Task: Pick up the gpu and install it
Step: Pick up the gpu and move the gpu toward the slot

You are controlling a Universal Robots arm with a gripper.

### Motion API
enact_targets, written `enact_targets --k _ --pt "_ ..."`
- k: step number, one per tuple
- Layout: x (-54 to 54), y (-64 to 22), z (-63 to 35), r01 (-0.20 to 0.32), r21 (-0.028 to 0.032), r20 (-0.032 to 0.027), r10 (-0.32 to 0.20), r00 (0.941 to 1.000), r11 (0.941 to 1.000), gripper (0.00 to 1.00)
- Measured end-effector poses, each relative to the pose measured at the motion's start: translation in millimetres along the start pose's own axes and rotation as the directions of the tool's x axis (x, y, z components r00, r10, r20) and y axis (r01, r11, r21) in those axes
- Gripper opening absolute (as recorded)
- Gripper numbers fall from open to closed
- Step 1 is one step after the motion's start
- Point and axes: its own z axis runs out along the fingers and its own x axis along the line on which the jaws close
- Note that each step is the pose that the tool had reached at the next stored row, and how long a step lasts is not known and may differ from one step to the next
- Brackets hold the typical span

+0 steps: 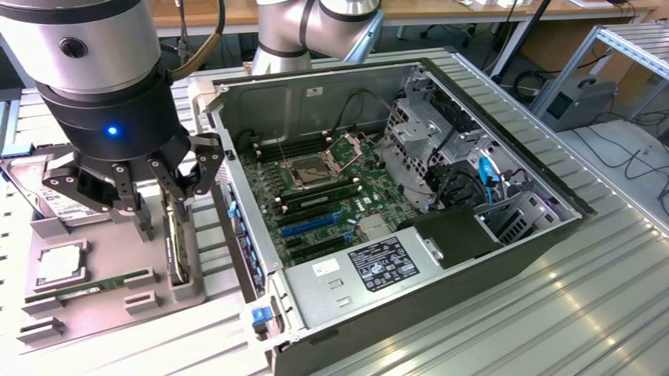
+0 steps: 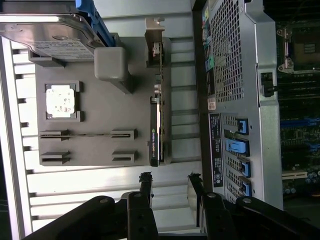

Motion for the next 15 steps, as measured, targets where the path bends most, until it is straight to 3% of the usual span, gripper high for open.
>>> enact_targets --k 15 --pt "0.1 -0.6 3.4 0.000 0.0000 0.0000 0.000 1.0000 1.0000 0.42"
